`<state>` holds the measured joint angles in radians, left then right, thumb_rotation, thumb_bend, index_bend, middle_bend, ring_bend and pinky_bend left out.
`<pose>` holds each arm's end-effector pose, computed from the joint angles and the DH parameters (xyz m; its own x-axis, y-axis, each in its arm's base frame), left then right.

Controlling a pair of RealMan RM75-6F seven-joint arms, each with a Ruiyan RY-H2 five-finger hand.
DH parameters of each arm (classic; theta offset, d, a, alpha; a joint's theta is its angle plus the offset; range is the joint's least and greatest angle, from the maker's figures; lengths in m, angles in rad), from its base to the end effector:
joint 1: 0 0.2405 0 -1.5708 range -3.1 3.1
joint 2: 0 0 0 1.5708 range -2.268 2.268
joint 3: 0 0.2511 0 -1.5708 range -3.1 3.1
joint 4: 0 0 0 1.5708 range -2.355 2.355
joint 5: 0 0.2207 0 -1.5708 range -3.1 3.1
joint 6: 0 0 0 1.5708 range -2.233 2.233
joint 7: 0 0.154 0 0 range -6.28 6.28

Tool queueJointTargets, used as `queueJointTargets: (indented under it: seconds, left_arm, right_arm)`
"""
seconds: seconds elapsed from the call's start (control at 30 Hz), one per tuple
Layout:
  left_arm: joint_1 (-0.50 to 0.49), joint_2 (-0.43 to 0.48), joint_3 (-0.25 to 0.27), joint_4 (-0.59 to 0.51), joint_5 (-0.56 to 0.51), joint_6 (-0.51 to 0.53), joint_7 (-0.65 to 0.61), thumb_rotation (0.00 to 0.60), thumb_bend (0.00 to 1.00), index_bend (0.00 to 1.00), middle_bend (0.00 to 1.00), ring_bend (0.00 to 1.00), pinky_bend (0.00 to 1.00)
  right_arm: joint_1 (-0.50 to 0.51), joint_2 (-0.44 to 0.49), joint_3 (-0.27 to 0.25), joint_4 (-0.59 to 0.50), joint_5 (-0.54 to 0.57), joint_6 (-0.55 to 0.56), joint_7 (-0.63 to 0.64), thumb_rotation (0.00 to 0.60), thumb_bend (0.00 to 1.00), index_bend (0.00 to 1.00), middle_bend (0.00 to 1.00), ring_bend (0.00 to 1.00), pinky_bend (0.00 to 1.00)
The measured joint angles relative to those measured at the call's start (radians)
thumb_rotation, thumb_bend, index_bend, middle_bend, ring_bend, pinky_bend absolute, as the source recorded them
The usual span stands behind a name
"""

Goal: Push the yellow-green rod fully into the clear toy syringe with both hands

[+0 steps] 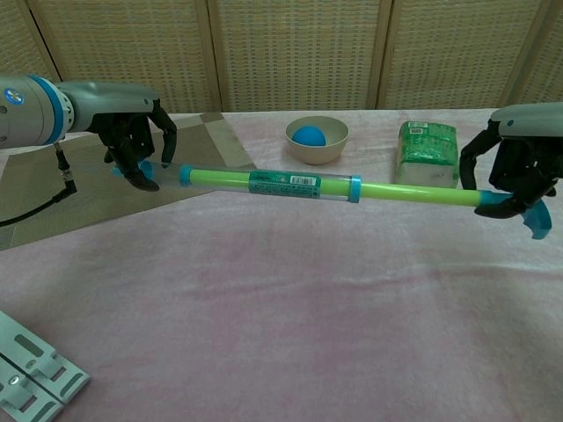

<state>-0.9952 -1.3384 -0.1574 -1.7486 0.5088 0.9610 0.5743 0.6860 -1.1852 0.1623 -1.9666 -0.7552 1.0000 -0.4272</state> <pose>-0.1069 0.3695 0.0092 0.4506 0.4042 0.7960 0.8924 -0.2283 -0.3893 -0.1573 -0.3082 0.0472 0.2940 -0.4324 0.8524 -0.9558 -0.1291 0.2641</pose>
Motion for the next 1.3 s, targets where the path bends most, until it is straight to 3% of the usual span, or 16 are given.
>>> queueJointTargets:
  seconds: [0.8, 0.93, 1.0, 1.13, 1.23, 1.3]
  left_arm:
    - [-0.035, -0.044, -0.012, 0.019, -0.028, -0.021, -0.03, 0.6, 0.44, 0.6, 0.82, 0.72, 0.65]
    - [-0.034, -0.041, -0.007, 0.012, -0.02, -0.014, -0.031, 0.6, 0.4, 0.58, 0.81, 0.71, 0.64]
    - [-0.032, -0.037, 0.0, 0.011, -0.011, -0.006, -0.027, 0.6, 0.33, 0.5, 0.74, 0.67, 0.61]
    - [-0.033, -0.024, 0.019, 0.001, -0.017, -0.005, -0.006, 0.6, 0.18, 0.3, 0.49, 0.47, 0.5]
    - [-0.042, -0.002, 0.037, -0.015, -0.059, -0.014, 0.026, 0.6, 0.13, 0.2, 0.28, 0.32, 0.41]
    - [-0.052, 0.015, 0.056, -0.028, -0.094, -0.023, 0.056, 0.6, 0.11, 0.16, 0.14, 0.22, 0.33]
  right_arm:
    - [0.083, -0.067, 0.002, 0.02, 0.026, 0.007, -0.029, 0.6, 0.66, 0.85, 1.0, 1.0, 0.77]
    - [0.085, -0.075, 0.001, 0.029, 0.023, 0.013, -0.024, 0.6, 0.63, 0.83, 1.0, 1.0, 0.76]
    - [0.084, -0.077, -0.002, 0.037, 0.019, 0.018, -0.022, 0.6, 0.58, 0.75, 1.0, 1.0, 0.76]
    - [0.083, -0.072, -0.018, 0.046, 0.017, 0.028, -0.042, 0.6, 0.47, 0.62, 0.94, 0.95, 0.7]
    - [0.088, -0.062, -0.038, 0.042, 0.038, 0.041, -0.095, 0.6, 0.35, 0.48, 0.76, 0.8, 0.58]
    - [0.094, -0.054, -0.05, 0.032, 0.068, 0.047, -0.136, 0.6, 0.28, 0.39, 0.59, 0.65, 0.48]
